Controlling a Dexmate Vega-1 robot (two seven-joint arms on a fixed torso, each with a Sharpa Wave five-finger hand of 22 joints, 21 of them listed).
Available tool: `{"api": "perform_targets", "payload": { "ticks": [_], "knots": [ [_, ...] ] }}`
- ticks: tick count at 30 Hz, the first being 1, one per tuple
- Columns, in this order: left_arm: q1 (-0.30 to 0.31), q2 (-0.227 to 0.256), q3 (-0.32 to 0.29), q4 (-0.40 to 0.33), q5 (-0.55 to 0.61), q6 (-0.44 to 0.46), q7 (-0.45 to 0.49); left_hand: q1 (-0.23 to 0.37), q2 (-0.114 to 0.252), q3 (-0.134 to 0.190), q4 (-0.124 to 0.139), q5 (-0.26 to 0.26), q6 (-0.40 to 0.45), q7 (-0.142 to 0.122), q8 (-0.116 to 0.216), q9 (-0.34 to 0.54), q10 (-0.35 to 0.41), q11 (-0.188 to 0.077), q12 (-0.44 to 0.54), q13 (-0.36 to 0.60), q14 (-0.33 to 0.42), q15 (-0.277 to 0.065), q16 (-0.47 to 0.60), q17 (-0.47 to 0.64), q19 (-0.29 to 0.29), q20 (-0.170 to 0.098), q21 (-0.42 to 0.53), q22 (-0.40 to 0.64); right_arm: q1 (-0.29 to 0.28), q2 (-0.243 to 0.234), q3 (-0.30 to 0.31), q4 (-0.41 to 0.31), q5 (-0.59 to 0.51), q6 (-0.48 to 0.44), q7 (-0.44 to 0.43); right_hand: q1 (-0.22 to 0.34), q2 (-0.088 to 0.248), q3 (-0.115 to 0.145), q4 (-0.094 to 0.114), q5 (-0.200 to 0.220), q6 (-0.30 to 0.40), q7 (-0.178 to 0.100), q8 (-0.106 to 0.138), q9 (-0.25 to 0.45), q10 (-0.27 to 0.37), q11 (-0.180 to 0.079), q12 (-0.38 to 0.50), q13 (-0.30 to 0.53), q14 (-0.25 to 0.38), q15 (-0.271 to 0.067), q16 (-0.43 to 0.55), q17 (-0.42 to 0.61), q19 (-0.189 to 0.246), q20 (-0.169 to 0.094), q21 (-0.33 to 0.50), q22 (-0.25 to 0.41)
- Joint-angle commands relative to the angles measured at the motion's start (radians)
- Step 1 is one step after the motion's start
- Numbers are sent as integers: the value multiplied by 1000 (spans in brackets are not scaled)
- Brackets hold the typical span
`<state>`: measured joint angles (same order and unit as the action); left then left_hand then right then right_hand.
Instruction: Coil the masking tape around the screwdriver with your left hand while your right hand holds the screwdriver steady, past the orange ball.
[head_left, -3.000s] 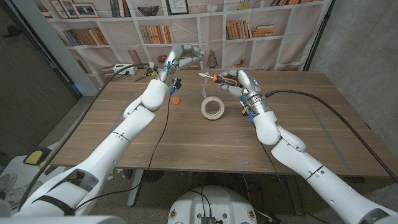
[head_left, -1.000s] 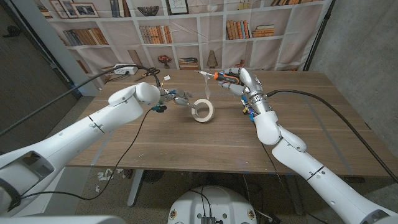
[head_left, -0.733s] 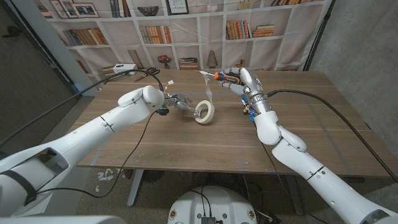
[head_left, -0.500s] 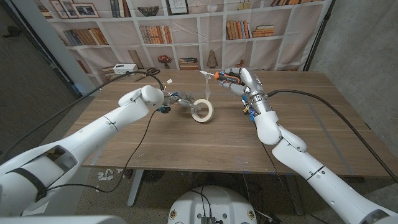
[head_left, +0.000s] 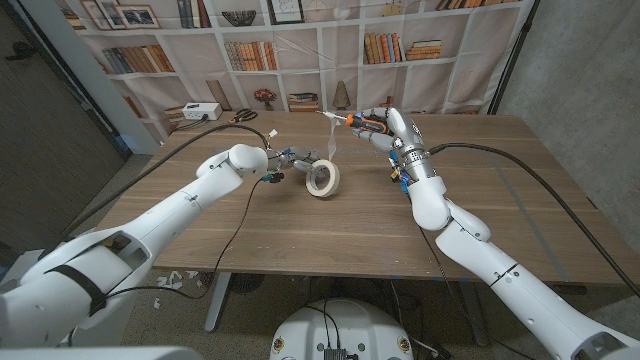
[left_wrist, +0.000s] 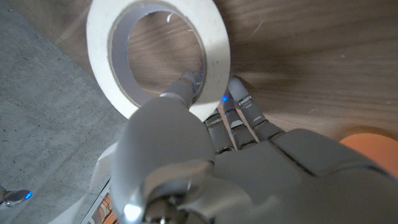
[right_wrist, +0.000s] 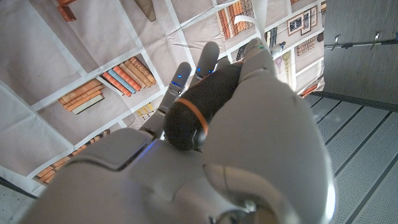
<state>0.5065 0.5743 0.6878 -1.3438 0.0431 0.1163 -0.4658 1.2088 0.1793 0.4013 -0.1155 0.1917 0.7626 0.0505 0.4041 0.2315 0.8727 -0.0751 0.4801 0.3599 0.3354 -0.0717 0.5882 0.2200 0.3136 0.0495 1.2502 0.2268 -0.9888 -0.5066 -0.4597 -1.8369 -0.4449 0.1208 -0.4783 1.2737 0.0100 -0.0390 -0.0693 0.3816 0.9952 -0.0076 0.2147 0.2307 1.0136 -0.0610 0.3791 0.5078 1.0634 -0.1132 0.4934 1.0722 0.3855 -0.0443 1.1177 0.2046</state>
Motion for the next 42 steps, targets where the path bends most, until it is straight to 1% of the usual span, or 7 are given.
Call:
{"api": "perform_targets", "payload": {
  "ticks": [1,4,8,16,22,31,42],
  "knots": [
    [3,-23,-25,12,13,-91,97,20,-4,22,5,13,66,11,19,29,69,-28,24,56,896,-157,101,211,72,-45,65,-3,8,9,-5,11,-10,-12,-21,147,147,-2,3,4,99,-90,5,1,33,-22,5,2,78,-116,-6,4,-8,-154,4,0],
    [32,-14,-56,-22,14,-89,158,22,-30,14,-6,25,99,1,24,28,78,-24,29,75,923,-158,123,242,85,-67,72,-14,9,11,-5,14,-5,-4,-25,147,147,-2,4,4,99,-90,5,1,34,-23,5,2,78,-116,-7,5,-8,-154,5,-1],
    [66,-6,-93,-61,18,-95,235,23,-47,6,-12,34,121,-19,26,26,83,-33,27,84,931,-158,132,262,93,-76,75,-21,10,12,-3,20,12,13,-26,147,147,-3,4,4,99,-90,5,1,35,-23,4,2,78,-116,-9,5,-9,-154,6,-1],
    [157,-26,-175,-135,54,-135,483,18,-69,-8,-14,49,150,-38,25,19,90,-40,22,91,948,-158,150,295,99,-82,70,-32,-2,5,7,8,17,24,-33,149,148,-4,5,4,100,-90,5,1,34,-24,3,3,79,-116,-11,7,-11,-155,9,-2],
    [180,-36,-192,-172,105,-133,584,15,-76,-12,-13,59,161,-53,22,15,97,-47,17,89,946,-156,154,311,98,-86,62,-38,-12,-2,18,5,48,56,-24,150,148,-6,6,3,100,-90,5,2,35,-23,1,3,80,-116,-12,8,-13,-155,11,-2],
    [159,-24,-175,-202,203,-94,630,1,-82,-21,-2,76,166,-76,12,11,96,-69,4,89,930,-155,151,335,91,-102,46,-45,-22,-26,40,1,154,120,50,152,146,-8,6,3,101,-92,5,2,35,-24,0,5,81,-116,-15,10,-15,-154,13,-3],
    [111,-13,-70,-236,605,65,865,-2,-81,-24,2,89,182,-80,11,10,105,-77,2,93,921,-155,148,350,89,-108,36,-47,-45,-36,55,-20,175,134,71,153,147,-11,8,4,98,-92,3,2,34,-24,-1,8,81,-116,-19,12,-18,-154,17,-4]
  ]
}}
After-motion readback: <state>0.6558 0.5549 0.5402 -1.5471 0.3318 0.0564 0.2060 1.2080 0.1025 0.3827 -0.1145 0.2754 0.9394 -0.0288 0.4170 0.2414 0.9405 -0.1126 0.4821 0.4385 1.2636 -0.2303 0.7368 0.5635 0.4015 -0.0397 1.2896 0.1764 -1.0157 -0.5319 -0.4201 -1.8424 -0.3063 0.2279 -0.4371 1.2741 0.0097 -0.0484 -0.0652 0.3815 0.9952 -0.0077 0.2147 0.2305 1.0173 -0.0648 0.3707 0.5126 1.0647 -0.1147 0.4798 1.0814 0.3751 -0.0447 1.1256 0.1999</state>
